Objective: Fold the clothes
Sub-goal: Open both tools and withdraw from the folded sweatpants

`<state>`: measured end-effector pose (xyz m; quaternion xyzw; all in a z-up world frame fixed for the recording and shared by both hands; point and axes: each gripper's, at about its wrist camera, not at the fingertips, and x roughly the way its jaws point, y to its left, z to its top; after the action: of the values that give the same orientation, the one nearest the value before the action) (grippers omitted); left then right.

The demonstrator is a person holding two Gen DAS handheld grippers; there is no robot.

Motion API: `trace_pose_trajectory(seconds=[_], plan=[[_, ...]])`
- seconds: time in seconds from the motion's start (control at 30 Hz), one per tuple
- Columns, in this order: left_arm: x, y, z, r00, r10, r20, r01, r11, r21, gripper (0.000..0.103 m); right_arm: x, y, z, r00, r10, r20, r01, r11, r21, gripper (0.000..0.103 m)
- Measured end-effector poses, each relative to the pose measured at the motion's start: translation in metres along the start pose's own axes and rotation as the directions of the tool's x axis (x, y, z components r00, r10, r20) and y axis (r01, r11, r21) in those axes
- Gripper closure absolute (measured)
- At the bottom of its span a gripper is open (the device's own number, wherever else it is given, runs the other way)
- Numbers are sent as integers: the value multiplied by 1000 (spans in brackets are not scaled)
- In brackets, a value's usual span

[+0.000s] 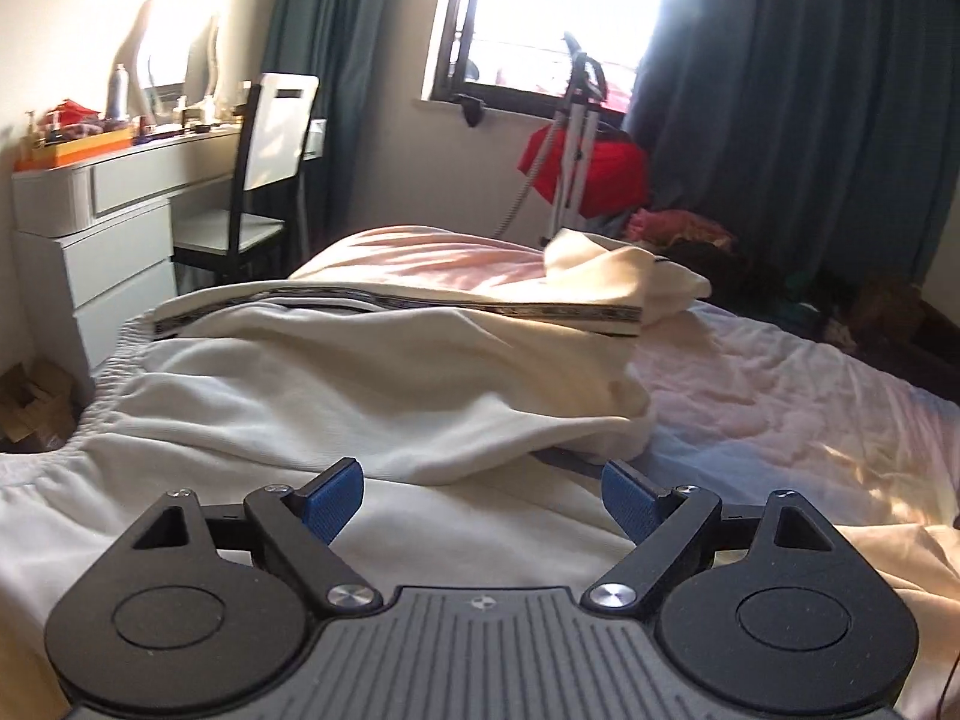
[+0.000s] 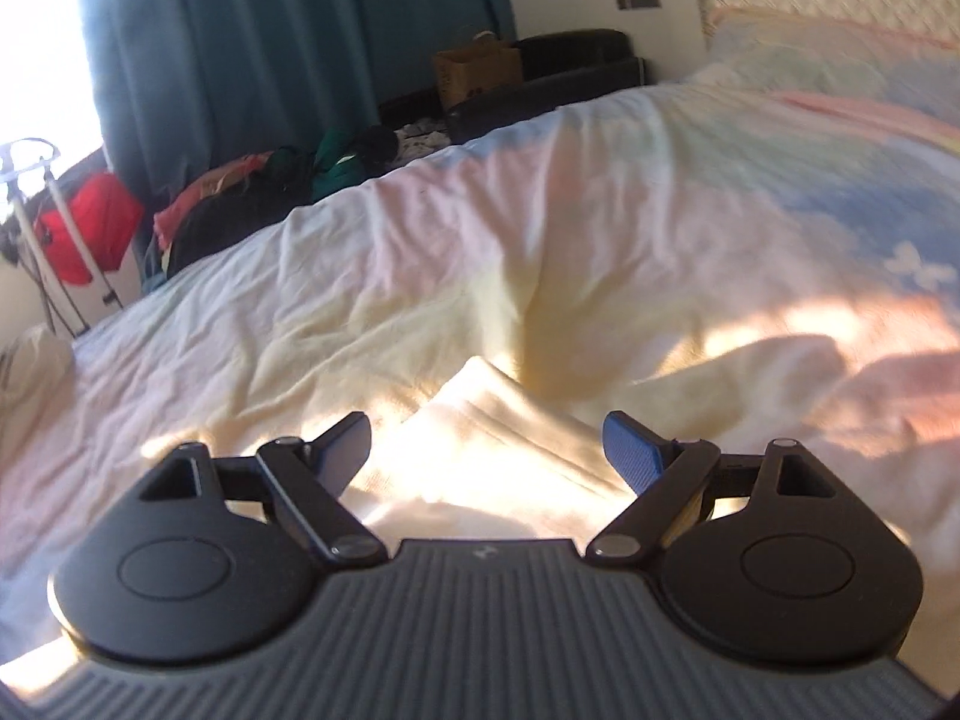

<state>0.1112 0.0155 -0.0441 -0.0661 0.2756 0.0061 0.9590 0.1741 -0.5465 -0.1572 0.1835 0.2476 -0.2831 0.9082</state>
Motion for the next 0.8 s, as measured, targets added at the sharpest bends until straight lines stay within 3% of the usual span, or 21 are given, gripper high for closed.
trace_pose_trajectory(seconds=[0.1, 0.17, 0.3, 0.4, 0.47, 0.57, 0.67, 0.8], plan=[[26, -19, -18, 998, -55, 18, 54, 995, 81, 15, 13, 5, -6, 1000, -11, -13, 10, 998, -63, 17], [39, -27, -35, 998, -50, 30, 45, 986, 163, 15, 21, 4, -8, 999, -27, -23, 25, 996, -90, 22], [63, -40, -58, 998, -51, -35, 59, 965, 254, 15, 34, -6, -10, 998, -28, -56, 23, 996, -87, 33], [69, -43, -63, 994, -85, -65, 99, 964, 247, 15, 32, -16, -9, 999, -16, -48, 13, 998, -62, 50], [66, -44, -64, 994, -100, -53, 111, 961, 255, 15, 27, -21, -7, 999, -13, -30, 12, 999, -44, 75], [62, -45, -66, 992, -117, -44, 124, 957, 262, 15, 21, -30, -4, 1000, -9, -2, 9, 1000, -17, 87], [59, -45, -65, 991, -125, -48, 133, 958, 255, 15, 11, -32, 5, 997, -47, 56, 46, 999, 17, 87], [57, -45, -65, 993, -114, -40, 121, 957, 264, 15, 16, -22, 3, 991, -120, 57, 122, 992, -32, 87]])
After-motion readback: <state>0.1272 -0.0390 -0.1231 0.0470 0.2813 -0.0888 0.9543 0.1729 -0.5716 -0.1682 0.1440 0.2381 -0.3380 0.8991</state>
